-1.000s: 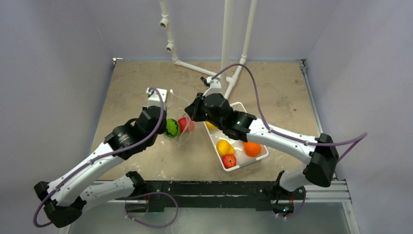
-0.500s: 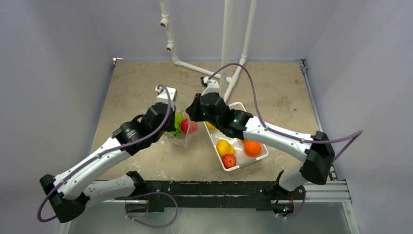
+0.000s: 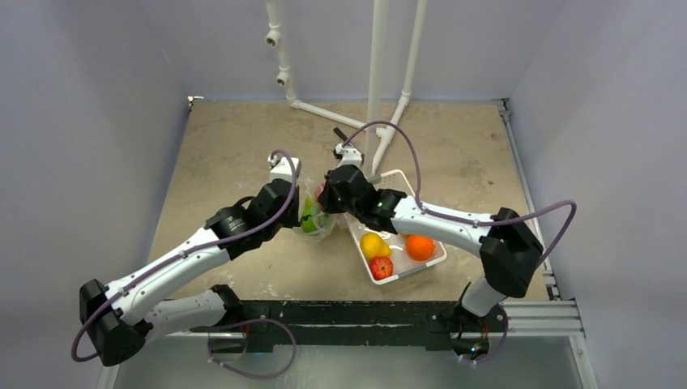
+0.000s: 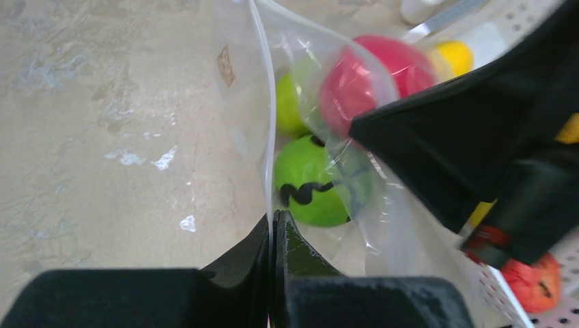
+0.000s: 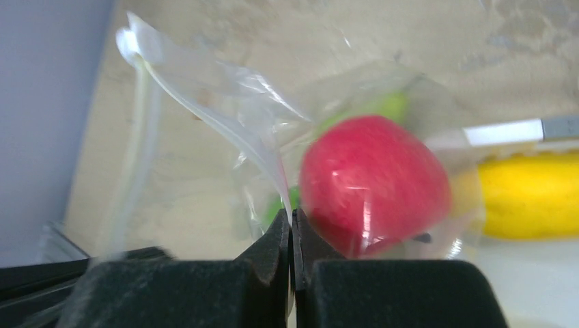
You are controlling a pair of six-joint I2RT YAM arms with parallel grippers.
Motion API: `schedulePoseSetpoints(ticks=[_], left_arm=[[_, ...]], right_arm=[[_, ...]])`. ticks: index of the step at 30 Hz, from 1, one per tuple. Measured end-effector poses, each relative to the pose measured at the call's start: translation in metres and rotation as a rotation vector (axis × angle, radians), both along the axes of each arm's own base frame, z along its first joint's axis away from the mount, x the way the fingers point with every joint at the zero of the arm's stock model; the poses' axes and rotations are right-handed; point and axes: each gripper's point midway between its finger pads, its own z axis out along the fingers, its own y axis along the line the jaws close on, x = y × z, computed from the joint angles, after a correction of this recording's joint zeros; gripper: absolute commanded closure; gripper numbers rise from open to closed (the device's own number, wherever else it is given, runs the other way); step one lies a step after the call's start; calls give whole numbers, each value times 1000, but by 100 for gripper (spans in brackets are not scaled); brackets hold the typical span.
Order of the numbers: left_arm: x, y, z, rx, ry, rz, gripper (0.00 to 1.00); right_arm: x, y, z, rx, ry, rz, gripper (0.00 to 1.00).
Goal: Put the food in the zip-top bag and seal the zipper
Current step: Adjust the zipper food storage bag at the center of the board.
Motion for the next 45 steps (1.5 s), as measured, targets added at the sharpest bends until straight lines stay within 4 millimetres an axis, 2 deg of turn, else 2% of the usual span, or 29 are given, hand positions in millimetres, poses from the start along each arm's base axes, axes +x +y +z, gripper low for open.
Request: schedulePoseSetpoints(ticks=[2, 4, 6, 9, 11, 13, 14, 15, 17, 19, 22, 25, 27, 29, 31, 34, 37, 45], left_arm=[[-2, -4, 11, -47, -22, -24, 100], [-4, -3, 34, -109, -81, -33, 100], [-5, -1, 56, -154, -131, -31, 100], [-1, -1, 78, -180, -180, -22, 100], [2, 0, 80, -180, -192, -11, 100], [4, 3, 73, -158, -184, 5, 100], [5, 5, 70, -149, -182, 14, 100], [7, 8, 67, -136, -177, 29, 100], [12, 21, 60, -104, -168, 78, 100], [14, 30, 59, -94, -165, 106, 100], [19, 42, 57, -96, -164, 146, 100], [23, 39, 35, -96, -111, 142, 100], [21, 29, 13, -102, -49, 106, 100], [17, 25, 4, -109, -21, 80, 100], [15, 24, 12, -133, -40, 70, 100], [17, 25, 39, -162, -93, 74, 100], [22, 26, 56, -164, -131, 80, 100], [27, 40, 51, -35, -119, 99, 100]], right_arm=[[-3, -4, -15, -43, 29, 1, 100], [-3, -6, -4, -36, 16, -3, 100], [-2, -5, 24, 7, -23, -4, 100], [-2, -3, 89, 116, -109, 2, 100], [-6, -5, 129, 191, -168, 3, 100], [-8, -8, 150, 237, -204, -1, 100], [-9, -8, 154, 250, -212, 1, 100], [-8, -6, 154, 253, -213, 1, 100], [-5, 0, 137, 230, -194, 1, 100], [-1, 8, 105, 182, -156, 6, 100], [-2, 13, 44, 82, -74, 26, 100], [-8, 14, 5, 15, -10, 49, 100], [-11, 16, 3, 14, -3, 59, 100], [-14, 18, 12, 30, -14, 66, 100], [-16, 18, 27, 56, -36, 66, 100], [-17, 18, 46, 88, -62, 63, 100], [-16, 20, 51, 107, -73, 64, 100], [-13, 28, 39, 101, -58, 71, 100]])
